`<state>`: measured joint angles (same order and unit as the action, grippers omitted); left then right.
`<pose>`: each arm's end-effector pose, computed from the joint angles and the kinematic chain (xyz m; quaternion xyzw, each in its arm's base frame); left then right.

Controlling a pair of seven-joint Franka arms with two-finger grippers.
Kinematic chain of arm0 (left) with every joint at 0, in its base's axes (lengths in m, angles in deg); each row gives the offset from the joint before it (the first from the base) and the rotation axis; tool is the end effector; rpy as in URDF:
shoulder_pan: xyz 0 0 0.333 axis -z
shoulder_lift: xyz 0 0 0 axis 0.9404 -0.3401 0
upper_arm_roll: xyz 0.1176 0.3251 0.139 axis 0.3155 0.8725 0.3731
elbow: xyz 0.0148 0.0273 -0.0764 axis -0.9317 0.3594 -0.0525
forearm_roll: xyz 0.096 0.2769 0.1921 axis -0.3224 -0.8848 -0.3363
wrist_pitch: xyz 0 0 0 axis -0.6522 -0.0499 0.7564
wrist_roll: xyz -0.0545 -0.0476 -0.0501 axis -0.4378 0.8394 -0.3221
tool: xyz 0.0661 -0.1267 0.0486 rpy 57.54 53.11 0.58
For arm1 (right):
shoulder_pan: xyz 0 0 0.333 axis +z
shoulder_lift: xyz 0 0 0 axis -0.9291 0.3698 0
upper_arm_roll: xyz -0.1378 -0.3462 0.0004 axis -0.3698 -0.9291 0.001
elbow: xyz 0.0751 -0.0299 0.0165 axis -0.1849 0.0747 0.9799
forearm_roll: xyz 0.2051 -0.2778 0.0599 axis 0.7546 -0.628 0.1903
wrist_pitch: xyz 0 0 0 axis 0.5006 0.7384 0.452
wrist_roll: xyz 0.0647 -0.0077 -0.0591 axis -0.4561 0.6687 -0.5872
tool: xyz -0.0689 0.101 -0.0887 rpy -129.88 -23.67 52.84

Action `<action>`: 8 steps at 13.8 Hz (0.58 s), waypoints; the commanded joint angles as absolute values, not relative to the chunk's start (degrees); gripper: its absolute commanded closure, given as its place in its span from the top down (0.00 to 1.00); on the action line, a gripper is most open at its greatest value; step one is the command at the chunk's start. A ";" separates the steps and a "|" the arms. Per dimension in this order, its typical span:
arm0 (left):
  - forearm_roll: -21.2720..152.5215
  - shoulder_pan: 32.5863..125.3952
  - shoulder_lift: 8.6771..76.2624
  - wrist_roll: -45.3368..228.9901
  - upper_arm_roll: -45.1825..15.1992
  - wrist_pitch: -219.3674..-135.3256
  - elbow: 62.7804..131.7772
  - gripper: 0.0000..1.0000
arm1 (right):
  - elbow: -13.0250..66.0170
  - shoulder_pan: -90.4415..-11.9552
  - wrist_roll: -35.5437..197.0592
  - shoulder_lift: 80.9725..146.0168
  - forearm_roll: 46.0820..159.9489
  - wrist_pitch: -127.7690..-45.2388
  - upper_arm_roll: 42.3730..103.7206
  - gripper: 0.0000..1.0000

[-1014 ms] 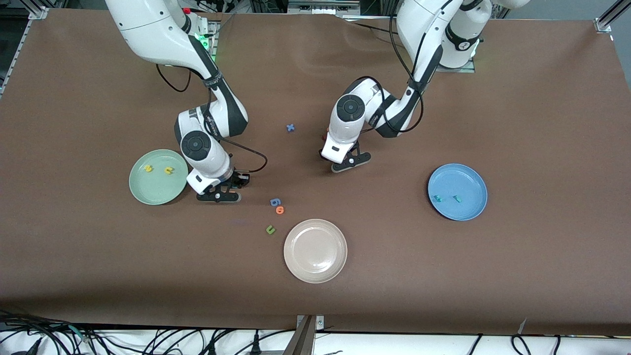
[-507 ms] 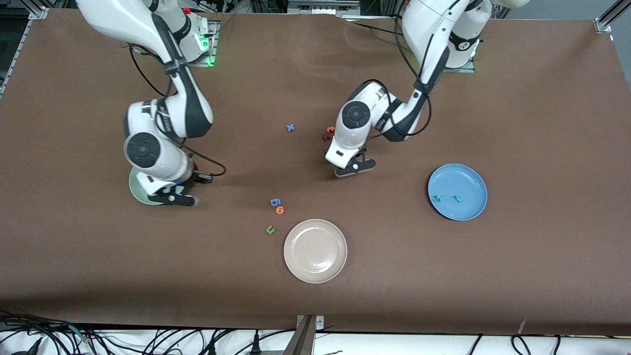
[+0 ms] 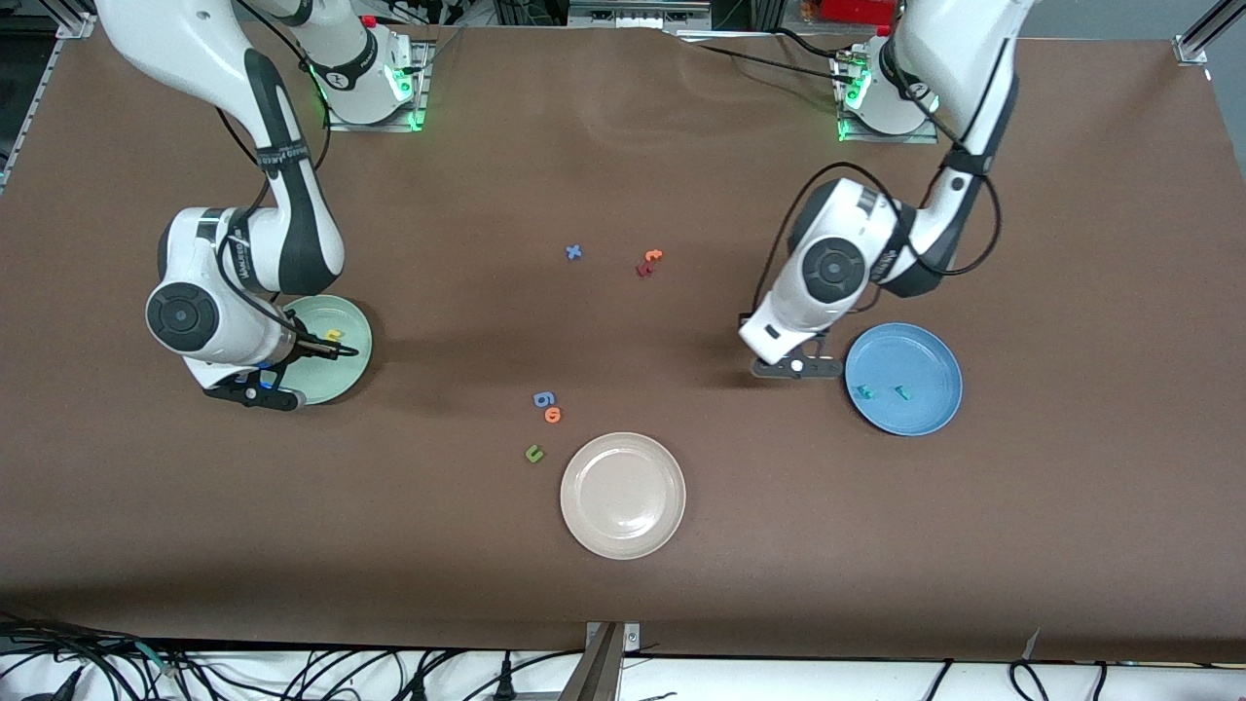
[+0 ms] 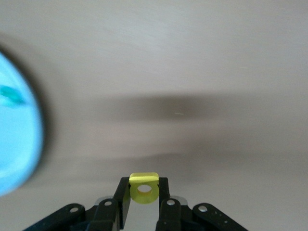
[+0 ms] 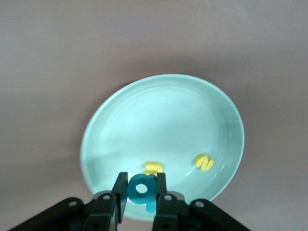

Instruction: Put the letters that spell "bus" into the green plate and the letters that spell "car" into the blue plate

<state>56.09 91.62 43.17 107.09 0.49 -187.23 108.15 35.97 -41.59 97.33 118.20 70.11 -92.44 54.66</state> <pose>0.5431 -0.2420 0.2899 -0.9969 0.0238 0.0710 0.0228 0.5887 0.0526 0.2843 0.9878 -0.0851 -0.1004 0.0835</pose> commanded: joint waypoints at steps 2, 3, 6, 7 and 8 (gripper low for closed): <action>53.38 85.34 48.75 96.74 -0.18 -187.10 113.31 0.16 | 37.95 -43.42 93.44 122.45 70.04 -100.51 54.77 0.08; 53.21 83.93 48.93 94.19 -0.18 -187.18 113.32 0.16 | 37.95 -44.12 93.18 122.81 70.12 -100.70 54.85 0.08; 51.55 79.89 48.67 87.94 -0.18 -189.02 113.32 0.16 | 37.87 -44.30 93.17 122.90 70.12 -100.35 55.03 0.42; 50.93 78.31 48.32 86.36 -0.18 -190.16 113.32 0.16 | 37.86 -44.30 93.17 122.81 70.12 -100.35 55.03 0.97; 50.92 77.51 47.36 84.43 -0.18 -191.13 113.32 0.16 | 37.69 -44.22 93.09 122.38 70.12 -100.09 55.03 1.00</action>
<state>52.69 79.69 47.23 88.03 0.53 -188.93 111.93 37.48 -43.94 94.12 123.75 70.11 -100.31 54.69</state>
